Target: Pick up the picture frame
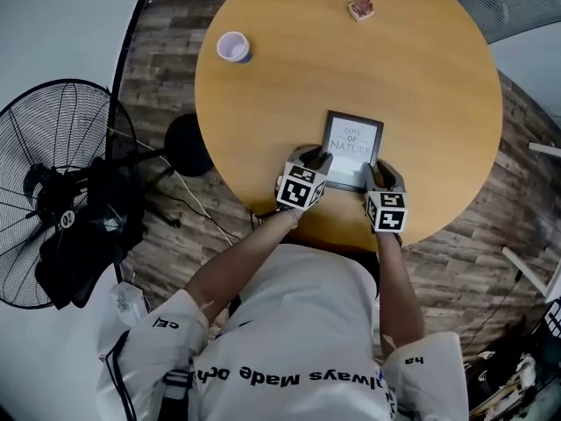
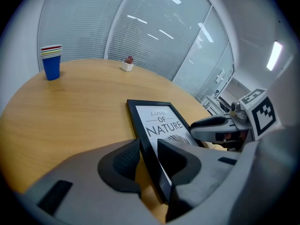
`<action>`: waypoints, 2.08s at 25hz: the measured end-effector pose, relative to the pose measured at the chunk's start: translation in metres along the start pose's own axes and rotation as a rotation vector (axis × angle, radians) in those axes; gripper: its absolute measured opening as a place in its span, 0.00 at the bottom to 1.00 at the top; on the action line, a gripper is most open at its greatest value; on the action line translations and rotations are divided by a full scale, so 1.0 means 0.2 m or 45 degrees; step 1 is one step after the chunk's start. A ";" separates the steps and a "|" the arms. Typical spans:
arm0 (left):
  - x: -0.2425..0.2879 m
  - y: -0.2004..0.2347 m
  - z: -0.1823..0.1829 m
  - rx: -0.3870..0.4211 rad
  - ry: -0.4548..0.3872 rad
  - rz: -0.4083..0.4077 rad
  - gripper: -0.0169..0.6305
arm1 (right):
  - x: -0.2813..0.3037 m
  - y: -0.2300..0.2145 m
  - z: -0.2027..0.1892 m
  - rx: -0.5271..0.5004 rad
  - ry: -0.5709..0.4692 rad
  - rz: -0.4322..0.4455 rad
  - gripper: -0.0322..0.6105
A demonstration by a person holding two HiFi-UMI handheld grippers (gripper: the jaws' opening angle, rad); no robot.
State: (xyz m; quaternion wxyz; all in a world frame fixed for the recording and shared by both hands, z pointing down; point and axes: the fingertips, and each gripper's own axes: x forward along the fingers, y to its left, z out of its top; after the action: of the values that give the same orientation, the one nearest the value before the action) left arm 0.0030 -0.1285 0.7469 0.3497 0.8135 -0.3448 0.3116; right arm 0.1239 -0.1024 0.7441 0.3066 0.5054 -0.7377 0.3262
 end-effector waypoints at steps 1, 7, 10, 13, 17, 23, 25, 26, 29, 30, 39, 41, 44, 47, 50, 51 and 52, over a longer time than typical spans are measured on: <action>0.00 0.00 -0.01 -0.001 0.005 0.003 0.18 | 0.01 0.00 0.00 0.000 0.002 0.003 0.21; 0.01 0.01 0.00 0.007 0.011 0.011 0.18 | 0.01 -0.01 0.00 0.008 -0.002 -0.002 0.21; 0.01 0.01 0.00 0.001 0.013 0.014 0.18 | 0.01 -0.01 0.00 0.009 -0.002 -0.008 0.22; 0.01 0.02 0.00 -0.005 0.017 0.019 0.18 | 0.02 -0.01 0.00 0.010 -0.001 -0.015 0.22; 0.01 0.01 0.00 -0.009 0.023 0.022 0.18 | 0.02 -0.01 -0.01 0.021 0.010 -0.021 0.21; -0.01 0.00 -0.01 -0.010 0.027 0.021 0.18 | 0.00 -0.01 0.00 0.033 0.017 -0.035 0.21; -0.01 0.00 0.00 -0.009 0.025 0.017 0.18 | 0.00 -0.02 0.00 0.036 0.015 -0.041 0.21; -0.01 -0.01 0.00 -0.006 0.024 0.016 0.18 | -0.01 -0.02 0.00 0.039 0.013 -0.044 0.21; -0.03 -0.02 0.01 0.009 0.018 0.010 0.18 | -0.04 -0.01 0.01 0.050 0.003 -0.049 0.21; -0.04 -0.03 0.02 0.014 0.015 0.008 0.18 | -0.05 -0.01 0.01 0.052 -0.001 -0.051 0.21; -0.12 -0.09 0.08 0.052 -0.026 -0.002 0.18 | -0.15 0.00 0.05 0.077 -0.056 -0.079 0.21; -0.14 -0.10 0.09 0.061 -0.036 -0.005 0.18 | -0.18 0.01 0.05 0.078 -0.064 -0.085 0.21; -0.17 -0.13 0.10 0.068 -0.049 -0.010 0.18 | -0.21 0.02 0.06 0.076 -0.075 -0.095 0.21; -0.20 -0.15 0.11 0.073 -0.058 -0.014 0.18 | -0.24 0.02 0.06 0.071 -0.082 -0.103 0.21; -0.21 -0.18 0.12 0.084 -0.066 -0.016 0.18 | -0.28 0.01 0.07 0.066 -0.094 -0.109 0.21; -0.22 -0.19 0.13 0.088 -0.072 -0.017 0.18 | -0.29 0.01 0.07 0.065 -0.100 -0.111 0.21; -0.23 -0.20 0.13 0.090 -0.078 -0.018 0.18 | -0.31 0.01 0.08 0.064 -0.105 -0.112 0.21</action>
State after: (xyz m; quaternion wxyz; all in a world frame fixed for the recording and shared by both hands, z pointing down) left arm 0.0153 -0.1129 0.6831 0.3123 0.8369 -0.3382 0.2960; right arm 0.1384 -0.0807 0.6859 0.2773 0.5579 -0.7183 0.3097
